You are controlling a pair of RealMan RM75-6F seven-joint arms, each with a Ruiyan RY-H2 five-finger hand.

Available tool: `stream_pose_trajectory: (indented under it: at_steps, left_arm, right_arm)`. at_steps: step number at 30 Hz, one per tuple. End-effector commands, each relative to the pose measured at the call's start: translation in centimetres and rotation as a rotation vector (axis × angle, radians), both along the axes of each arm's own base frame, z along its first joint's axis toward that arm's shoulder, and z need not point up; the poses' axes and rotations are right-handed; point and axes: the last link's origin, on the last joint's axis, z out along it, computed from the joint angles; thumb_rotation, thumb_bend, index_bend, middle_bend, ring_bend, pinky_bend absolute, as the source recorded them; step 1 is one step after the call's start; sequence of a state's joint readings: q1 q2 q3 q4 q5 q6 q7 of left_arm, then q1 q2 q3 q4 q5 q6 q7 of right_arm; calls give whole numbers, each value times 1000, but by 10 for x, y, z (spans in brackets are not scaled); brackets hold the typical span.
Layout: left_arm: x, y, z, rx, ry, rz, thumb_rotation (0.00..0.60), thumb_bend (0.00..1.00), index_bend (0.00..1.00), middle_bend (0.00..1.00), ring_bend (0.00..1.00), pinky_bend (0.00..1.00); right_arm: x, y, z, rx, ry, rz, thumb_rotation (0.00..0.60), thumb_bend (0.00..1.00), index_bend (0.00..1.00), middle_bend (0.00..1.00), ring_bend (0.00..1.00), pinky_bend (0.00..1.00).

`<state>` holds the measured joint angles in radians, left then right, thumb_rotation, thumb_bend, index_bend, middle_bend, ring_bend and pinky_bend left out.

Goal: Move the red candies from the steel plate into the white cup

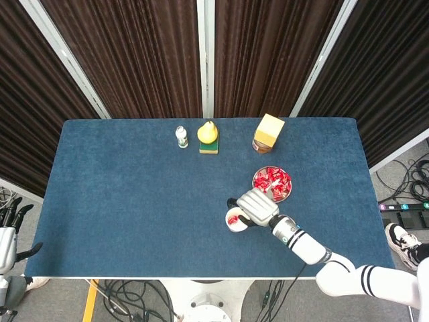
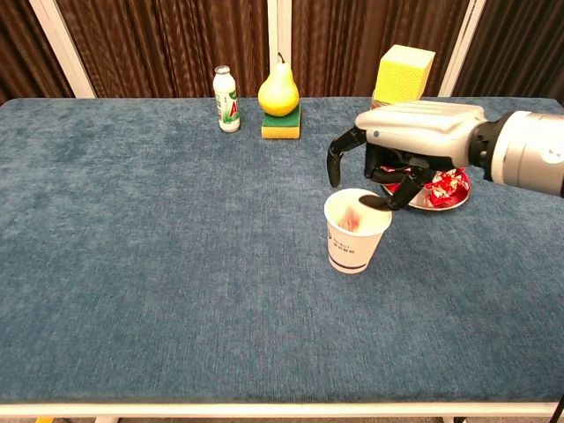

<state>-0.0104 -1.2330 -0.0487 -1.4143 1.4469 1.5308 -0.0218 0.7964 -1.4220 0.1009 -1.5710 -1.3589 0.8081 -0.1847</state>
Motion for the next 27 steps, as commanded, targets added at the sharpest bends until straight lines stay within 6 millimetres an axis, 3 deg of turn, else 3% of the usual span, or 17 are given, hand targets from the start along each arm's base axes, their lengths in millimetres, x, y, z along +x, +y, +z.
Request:
stream_pose_trajectory:
  at_steps: [1, 5, 10, 16, 27]
  left_arm:
    - [0, 0, 0, 0, 0, -4, 600, 100, 233, 163, 176, 161]
    - [1, 0, 0, 3, 0, -8, 600, 100, 233, 163, 176, 161]
    - [1, 1, 0, 0, -3, -8, 600, 99, 233, 163, 176, 161]
    - [0, 1, -3, -3, -9, -9, 600, 99, 233, 163, 176, 161]
    - [-2, 0, -3, -6, -12, -3, 600, 99, 233, 163, 176, 161]
  right_arm:
    - [-4, 0, 6, -11, -4, -16, 600, 378, 324, 925, 969, 1000]
    - [-12, -9, 19, -74, -23, -64, 600, 378, 313, 925, 969, 1000]
    - [-40, -35, 31, -165, 22, -213, 600, 330, 324, 925, 969, 1000]
    - [-58, -55, 12, -166, 115, -331, 600, 193, 394, 925, 969, 1000]
    - [-59, -80, -20, -156, 173, -415, 600, 241, 426, 925, 969, 1000]
